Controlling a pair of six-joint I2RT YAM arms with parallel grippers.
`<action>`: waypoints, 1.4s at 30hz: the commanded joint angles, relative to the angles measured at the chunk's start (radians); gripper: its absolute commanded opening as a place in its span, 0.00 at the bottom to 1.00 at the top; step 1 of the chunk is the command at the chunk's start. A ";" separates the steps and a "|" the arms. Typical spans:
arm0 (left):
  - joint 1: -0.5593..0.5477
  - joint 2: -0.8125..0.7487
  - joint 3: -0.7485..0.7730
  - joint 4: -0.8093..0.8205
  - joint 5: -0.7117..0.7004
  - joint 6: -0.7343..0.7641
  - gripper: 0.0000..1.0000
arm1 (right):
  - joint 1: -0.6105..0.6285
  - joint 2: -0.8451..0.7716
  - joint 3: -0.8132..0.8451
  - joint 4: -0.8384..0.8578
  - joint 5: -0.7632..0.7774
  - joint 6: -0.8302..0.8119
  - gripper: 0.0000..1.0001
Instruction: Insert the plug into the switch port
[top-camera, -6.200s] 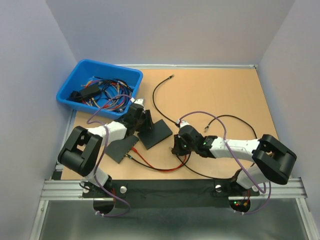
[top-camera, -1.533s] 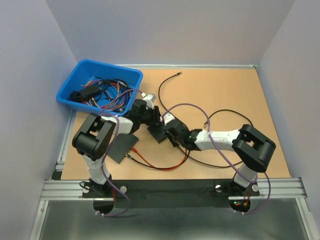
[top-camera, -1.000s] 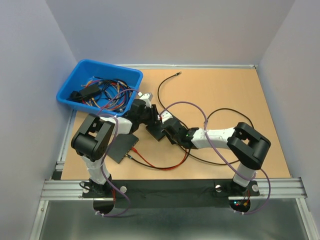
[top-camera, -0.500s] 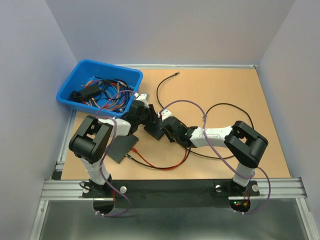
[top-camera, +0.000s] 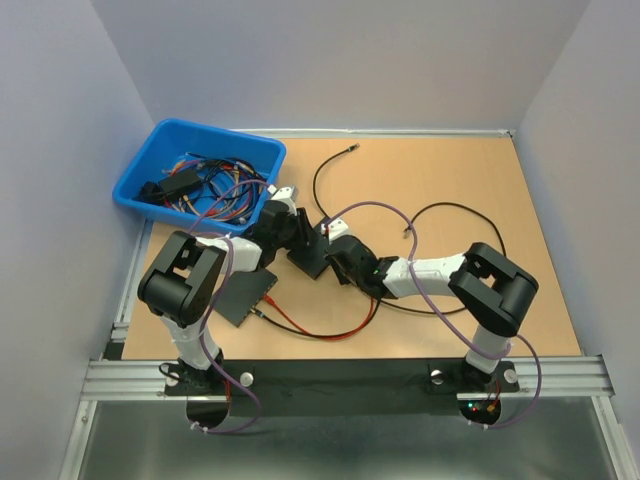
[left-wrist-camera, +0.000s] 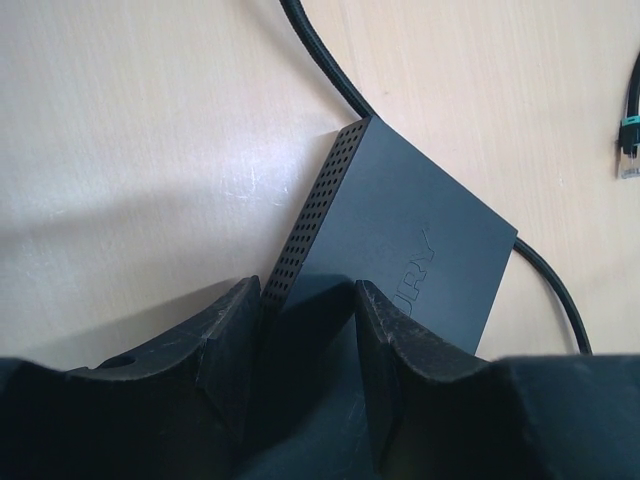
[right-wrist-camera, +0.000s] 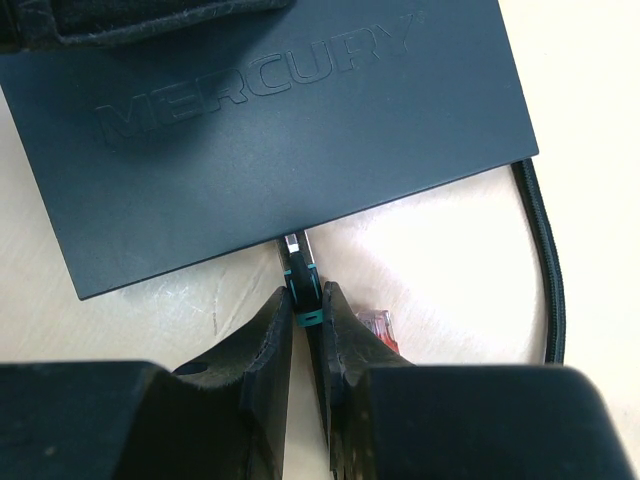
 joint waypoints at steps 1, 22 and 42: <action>-0.058 0.036 -0.060 -0.275 0.119 -0.037 0.48 | -0.006 0.053 0.030 0.173 -0.073 0.055 0.00; -0.050 -0.004 0.180 -0.502 -0.079 0.021 0.59 | -0.006 -0.060 -0.048 0.149 -0.047 0.048 0.00; -0.093 -0.178 0.535 -0.801 -0.274 0.041 0.59 | -0.059 0.088 0.061 0.095 0.004 0.142 0.01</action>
